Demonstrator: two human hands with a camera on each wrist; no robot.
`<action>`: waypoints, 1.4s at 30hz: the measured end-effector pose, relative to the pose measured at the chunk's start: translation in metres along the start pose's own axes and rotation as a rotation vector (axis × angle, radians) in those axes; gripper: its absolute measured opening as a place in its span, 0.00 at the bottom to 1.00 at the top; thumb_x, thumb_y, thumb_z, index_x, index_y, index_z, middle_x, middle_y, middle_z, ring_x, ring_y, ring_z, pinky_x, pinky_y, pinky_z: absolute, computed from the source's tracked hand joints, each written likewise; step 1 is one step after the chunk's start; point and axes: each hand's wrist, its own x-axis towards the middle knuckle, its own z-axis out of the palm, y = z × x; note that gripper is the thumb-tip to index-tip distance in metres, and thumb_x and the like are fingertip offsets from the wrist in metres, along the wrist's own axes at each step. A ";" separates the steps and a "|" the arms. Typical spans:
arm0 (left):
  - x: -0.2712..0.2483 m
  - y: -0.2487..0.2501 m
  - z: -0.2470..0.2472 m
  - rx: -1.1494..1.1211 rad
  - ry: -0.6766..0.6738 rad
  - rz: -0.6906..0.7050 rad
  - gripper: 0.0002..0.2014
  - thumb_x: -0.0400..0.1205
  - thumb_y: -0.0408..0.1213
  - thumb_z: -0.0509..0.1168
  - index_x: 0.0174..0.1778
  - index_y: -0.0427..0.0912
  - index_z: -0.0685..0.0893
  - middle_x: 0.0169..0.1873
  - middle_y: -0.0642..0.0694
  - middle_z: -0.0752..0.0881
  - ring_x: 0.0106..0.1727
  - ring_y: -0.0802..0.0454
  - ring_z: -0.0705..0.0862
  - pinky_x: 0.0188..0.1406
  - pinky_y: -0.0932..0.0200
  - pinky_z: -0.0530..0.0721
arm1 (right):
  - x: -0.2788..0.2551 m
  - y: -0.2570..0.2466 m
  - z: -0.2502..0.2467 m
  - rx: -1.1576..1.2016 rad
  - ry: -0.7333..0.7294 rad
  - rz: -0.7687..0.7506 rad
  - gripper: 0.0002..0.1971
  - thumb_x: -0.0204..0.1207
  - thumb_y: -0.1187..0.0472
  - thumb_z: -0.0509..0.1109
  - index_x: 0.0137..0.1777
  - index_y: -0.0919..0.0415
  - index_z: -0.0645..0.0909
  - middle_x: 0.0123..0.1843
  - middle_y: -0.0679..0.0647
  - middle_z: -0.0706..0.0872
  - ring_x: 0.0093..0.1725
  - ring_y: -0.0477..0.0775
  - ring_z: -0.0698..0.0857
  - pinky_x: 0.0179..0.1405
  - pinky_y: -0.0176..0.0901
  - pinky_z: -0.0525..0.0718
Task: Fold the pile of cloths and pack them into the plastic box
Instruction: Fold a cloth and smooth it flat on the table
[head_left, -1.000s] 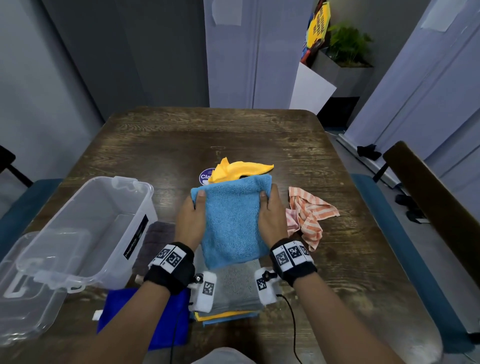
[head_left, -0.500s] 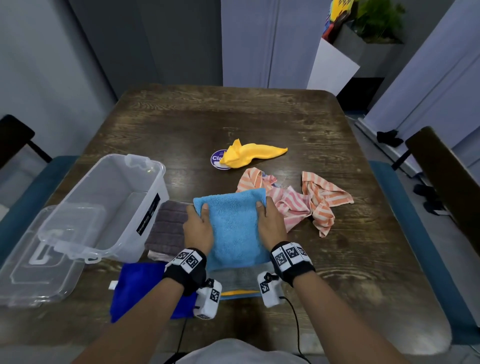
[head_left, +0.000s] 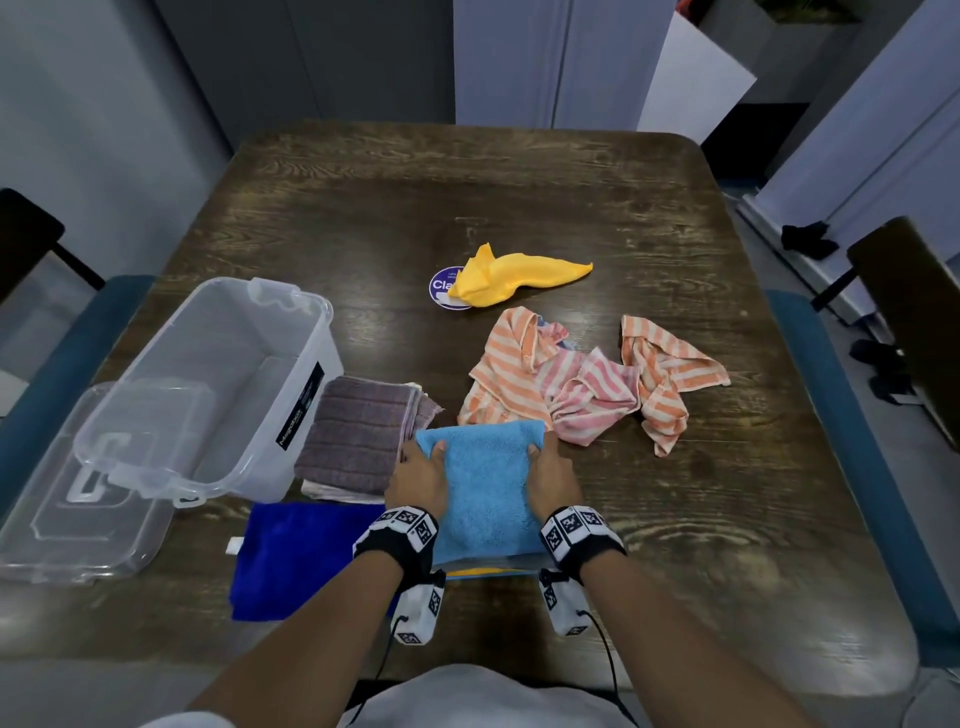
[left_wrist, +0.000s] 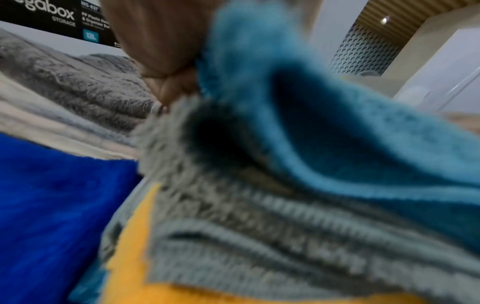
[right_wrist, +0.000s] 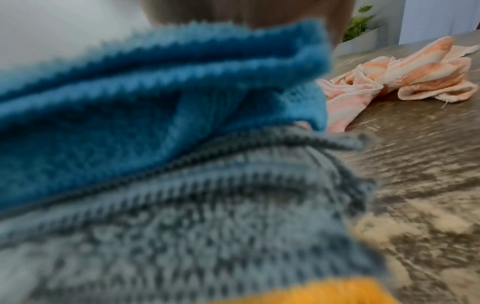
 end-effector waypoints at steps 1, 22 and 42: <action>0.002 -0.004 0.002 0.008 -0.006 -0.004 0.28 0.89 0.61 0.48 0.69 0.38 0.69 0.62 0.32 0.84 0.61 0.32 0.84 0.56 0.42 0.80 | 0.001 0.001 0.001 -0.012 -0.004 0.003 0.18 0.92 0.55 0.50 0.79 0.56 0.60 0.58 0.71 0.86 0.54 0.72 0.86 0.47 0.56 0.80; 0.009 -0.001 0.018 0.432 0.010 0.642 0.37 0.88 0.62 0.42 0.89 0.43 0.51 0.88 0.39 0.49 0.89 0.42 0.47 0.88 0.44 0.45 | 0.020 -0.004 0.009 -0.239 0.277 -0.321 0.29 0.82 0.69 0.61 0.83 0.62 0.62 0.82 0.66 0.66 0.80 0.66 0.67 0.80 0.59 0.69; 0.085 0.052 -0.048 0.516 -0.415 0.549 0.17 0.90 0.51 0.57 0.68 0.48 0.82 0.65 0.44 0.86 0.62 0.44 0.84 0.57 0.52 0.81 | 0.014 0.009 -0.006 -0.340 -0.172 -0.374 0.30 0.90 0.52 0.56 0.89 0.55 0.51 0.90 0.59 0.48 0.89 0.60 0.45 0.88 0.54 0.45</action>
